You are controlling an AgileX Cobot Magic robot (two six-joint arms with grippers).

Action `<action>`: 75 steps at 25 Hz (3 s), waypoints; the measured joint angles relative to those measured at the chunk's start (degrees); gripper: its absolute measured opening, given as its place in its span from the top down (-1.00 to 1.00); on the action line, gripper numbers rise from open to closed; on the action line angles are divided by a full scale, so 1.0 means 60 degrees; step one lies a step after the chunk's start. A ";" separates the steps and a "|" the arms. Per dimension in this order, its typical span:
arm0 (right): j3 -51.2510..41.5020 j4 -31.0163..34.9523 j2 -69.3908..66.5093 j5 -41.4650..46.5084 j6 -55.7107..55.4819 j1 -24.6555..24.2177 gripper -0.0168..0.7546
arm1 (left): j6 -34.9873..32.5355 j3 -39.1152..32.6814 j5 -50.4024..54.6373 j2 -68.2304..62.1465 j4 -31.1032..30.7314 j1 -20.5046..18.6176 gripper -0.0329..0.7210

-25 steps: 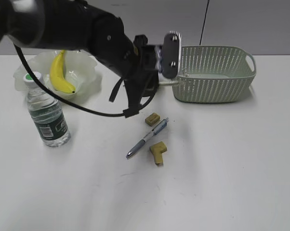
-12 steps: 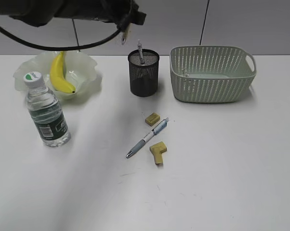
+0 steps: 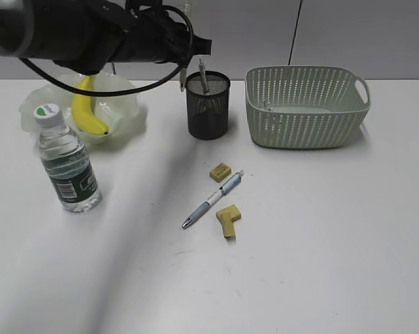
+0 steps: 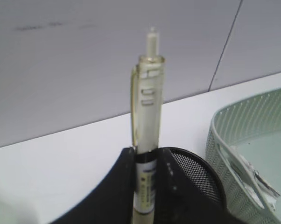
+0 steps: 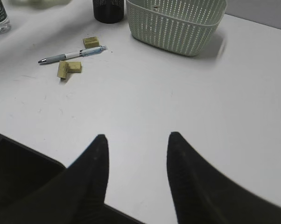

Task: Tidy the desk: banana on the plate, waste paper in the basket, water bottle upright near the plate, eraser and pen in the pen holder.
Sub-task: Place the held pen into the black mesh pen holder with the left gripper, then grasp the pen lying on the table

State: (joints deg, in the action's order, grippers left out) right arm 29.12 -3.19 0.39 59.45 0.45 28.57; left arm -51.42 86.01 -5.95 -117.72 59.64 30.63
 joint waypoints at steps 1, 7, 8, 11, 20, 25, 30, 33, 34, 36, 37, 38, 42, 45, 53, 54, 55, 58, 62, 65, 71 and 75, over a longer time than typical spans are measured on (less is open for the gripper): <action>0.0000 0.0000 0.0000 0.0000 0.0000 0.0000 0.07 | 0.0036 0.0092 0.0000 -0.0024 0.0020 0.0000 0.68; 0.0000 0.0000 0.0000 0.0000 0.0000 0.0000 0.07 | 0.0079 0.0587 -0.0228 -0.0060 0.0052 0.0041 0.68; 0.0000 0.0000 0.0000 0.0000 0.0000 0.0000 0.07 | 0.0079 0.0609 -0.0279 -0.0123 0.0054 0.0041 0.68; 0.0000 0.0000 0.0000 0.0000 0.0000 0.0000 0.07 | 0.0086 0.0652 -0.0318 -0.0529 0.0072 0.0070 0.68; 0.0000 0.0000 0.0000 0.0000 0.0000 0.0000 0.07 | 0.0089 0.1438 -0.0690 -0.0917 0.0070 0.0391 0.68; 0.0000 0.0000 0.0000 0.0000 0.0000 0.0000 0.07 | 0.0263 0.1468 -0.0733 -0.1283 0.0090 0.0382 0.68; 0.0000 0.0000 0.0000 0.0000 0.0000 0.0000 0.07 | 0.0474 0.1556 -0.0713 -0.1762 -0.0210 0.0382 0.68; 0.0000 0.0000 0.0000 0.0000 0.0000 0.0000 0.07 | 0.0481 0.1567 -0.0713 -0.1774 -0.1148 0.0382 0.62; 0.0000 0.0000 0.0000 0.0000 0.0000 0.0000 0.07 | 0.0481 0.1586 -0.0713 -0.1774 -0.1404 0.0382 0.55; 0.0000 0.0000 0.0000 0.0000 0.0000 0.0000 0.07 | 0.0481 0.1585 -0.0713 -0.1774 -0.1765 0.0382 0.29; 0.0000 0.0000 0.0000 0.0000 0.0000 0.0000 0.07 | 0.0481 0.1585 -0.0713 -0.1774 -0.1809 0.0382 0.14; 0.0000 0.0000 0.0000 0.0000 0.0000 0.0000 0.07 | 0.0481 0.1585 -0.0713 -0.1774 -0.1822 0.0382 0.04; 0.0000 0.0000 0.0000 0.0000 0.0000 0.0000 0.07 | 0.0481 0.1585 -0.0713 -0.1774 -0.1750 0.0382 -0.18; 0.0000 0.0000 0.0000 0.0000 0.0000 0.0000 0.07 | 0.0481 0.1585 -0.0664 -0.1636 -0.1707 0.0382 -0.21; 0.0000 0.0000 0.0000 0.0000 0.0000 0.0000 0.07 | 0.0481 0.1585 0.0814 0.0344 -0.1947 0.0382 -0.22; 0.0000 0.0000 0.0000 0.0000 0.0000 0.0000 0.07 | 0.0481 0.1585 0.1226 0.0611 -0.2034 0.0382 -0.21; 0.0000 0.0000 0.0000 0.0000 0.0000 0.0000 0.07 | 0.0481 0.1585 0.1594 0.0852 -0.2034 0.0382 -0.21; 0.0000 0.0000 0.0000 0.0000 0.0000 0.0000 0.07 | 0.0481 0.1585 0.3186 0.1515 -0.2089 0.0289 -0.20; 0.0000 0.0000 0.0000 0.0000 0.0000 0.0000 0.07 | 0.0953 0.1606 0.6056 0.2243 -0.2556 -0.0028 -0.16; 0.0000 0.0000 0.0000 0.0000 0.0000 0.0000 0.07 | 0.2575 0.1625 0.8195 0.2572 -0.4612 -0.0178 -0.13; 0.0000 0.0000 0.0000 0.0000 0.0000 0.0000 0.07 | 0.6314 0.1625 1.1773 0.2958 -0.9436 -0.0254 -0.12; 0.0000 0.0000 0.0000 0.0000 0.0000 0.0000 0.07 | 0.7398 0.1562 1.2519 0.3244 -1.0141 -0.0635 -0.04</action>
State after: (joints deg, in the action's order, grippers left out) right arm 29.12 -3.19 0.39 59.45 0.45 28.57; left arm -7.04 95.38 69.16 -98.26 -1.21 26.82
